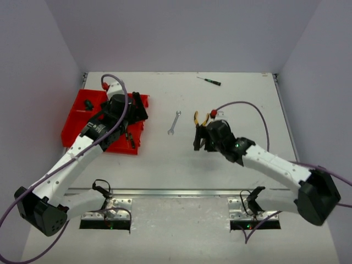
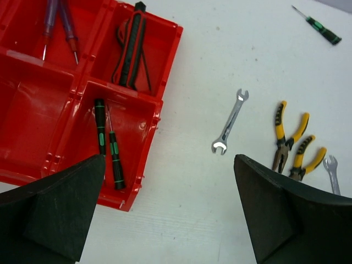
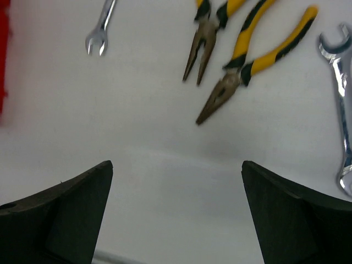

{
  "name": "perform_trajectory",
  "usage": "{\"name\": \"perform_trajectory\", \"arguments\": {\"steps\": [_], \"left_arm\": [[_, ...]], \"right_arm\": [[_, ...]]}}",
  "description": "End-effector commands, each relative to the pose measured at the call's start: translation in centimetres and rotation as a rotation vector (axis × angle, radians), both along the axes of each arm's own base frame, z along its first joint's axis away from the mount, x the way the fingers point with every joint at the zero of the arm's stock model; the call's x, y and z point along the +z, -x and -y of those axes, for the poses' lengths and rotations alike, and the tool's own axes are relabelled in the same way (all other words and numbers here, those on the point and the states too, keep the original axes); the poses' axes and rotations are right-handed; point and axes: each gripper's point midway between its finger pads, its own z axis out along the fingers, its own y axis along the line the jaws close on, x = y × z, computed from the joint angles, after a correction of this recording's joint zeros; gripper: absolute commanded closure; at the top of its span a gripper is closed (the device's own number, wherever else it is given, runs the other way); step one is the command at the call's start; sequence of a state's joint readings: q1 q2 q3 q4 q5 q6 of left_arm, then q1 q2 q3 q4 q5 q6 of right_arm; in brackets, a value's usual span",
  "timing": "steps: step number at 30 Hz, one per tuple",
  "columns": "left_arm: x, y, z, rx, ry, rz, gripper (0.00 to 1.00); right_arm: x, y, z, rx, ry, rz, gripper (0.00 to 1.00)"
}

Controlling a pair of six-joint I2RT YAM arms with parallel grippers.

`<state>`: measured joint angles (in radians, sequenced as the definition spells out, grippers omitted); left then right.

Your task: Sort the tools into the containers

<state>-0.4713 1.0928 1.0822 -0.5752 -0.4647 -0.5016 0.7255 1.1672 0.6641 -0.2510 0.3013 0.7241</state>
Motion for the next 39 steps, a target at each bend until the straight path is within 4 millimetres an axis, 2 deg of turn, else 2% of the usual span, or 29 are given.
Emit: {"name": "perform_trajectory", "arguments": {"steps": [1,2,3,5,6,7,8,10,11,12,15,17,19,20,23,27,32,34,37,39], "left_arm": [[-1.9,2.7,1.4,-0.213,-0.063,-0.134,0.00],[-2.2,3.1,2.0,-0.282,-0.073,-0.138,0.00],[-3.2,3.4,2.0,-0.292,-0.083,-0.151,0.00],[-3.6,3.7,1.5,-0.261,-0.065,-0.127,0.00],[-4.2,4.1,1.7,-0.273,-0.051,-0.122,0.00],[-3.8,4.3,1.5,-0.272,-0.043,-0.102,0.00],[-4.5,4.4,1.0,-0.245,-0.042,-0.083,0.00],[-5.0,4.7,0.6,-0.233,-0.046,-0.086,0.00],[-4.3,4.6,0.7,-0.233,-0.038,-0.074,0.00],[-4.1,4.6,0.7,-0.235,-0.035,-0.061,0.00],[-4.3,4.8,1.4,-0.274,-0.017,-0.061,0.00],[-4.6,4.9,1.9,-0.302,-0.008,-0.069,0.00],[-4.7,4.9,2.2,-0.318,-0.006,-0.075,0.00],[-4.8,4.9,2.4,-0.324,-0.004,-0.079,0.00],[-4.5,5.2,2.5,-0.335,0.005,-0.070,0.00],[-4.1,5.4,2.9,-0.357,0.018,-0.047,0.00],[-4.7,5.4,3.4,-0.383,0.017,-0.071,0.00],[-5.0,5.3,3.5,-0.387,0.017,-0.080,0.00],[-5.2,5.3,3.7,-0.396,0.018,-0.088,0.00],[-5.3,5.3,3.8,-0.401,0.020,-0.091,0.00]], "right_arm": [[3.4,-8.1,2.0,-0.249,-0.055,-0.052,0.01],[1.4,-9.3,2.7,-0.323,-0.019,-0.121,0.01],[3.2,-12.4,3.8,-0.414,-0.029,-0.082,0.01],[2.7,-17.1,4.9,-0.537,-0.043,-0.117,0.01],[2.2,-18.5,5.1,-0.558,-0.052,-0.132,0.01],[2.0,-19.0,5.1,-0.569,-0.056,-0.137,0.01],[1.1,-21.8,5.5,-0.582,-0.054,-0.142,0.01],[0.6,-25.7,5.7,-0.539,-0.019,-0.111,0.01],[0.6,-28.4,5.6,-0.458,0.056,-0.061,0.01],[0.7,-30.1,6.3,-0.389,0.157,-0.017,0.01],[1.4,-34.8,7.2,-0.239,0.298,0.076,0.01],[1.3,-36.8,7.6,-0.100,0.354,0.130,0.01],[1.1,-38.1,8.3,0.025,0.422,0.196,0.01],[1.0,-38.8,9.3,0.090,0.502,0.251,0.01],[0.2,-39.2,10.2,0.205,0.566,0.329,0.01],[0.3,-41.0,10.2,0.305,0.486,0.395,0.01],[-1.6,-43.7,11.1,0.345,0.477,0.429,0.01],[-2.4,-44.4,11.9,0.336,0.406,0.433,0.01],[-4.4,-44.3,12.4,0.389,0.240,0.411,0.01],[-6.0,-43.7,11.8,0.445,0.161,0.392,0.01]]}}
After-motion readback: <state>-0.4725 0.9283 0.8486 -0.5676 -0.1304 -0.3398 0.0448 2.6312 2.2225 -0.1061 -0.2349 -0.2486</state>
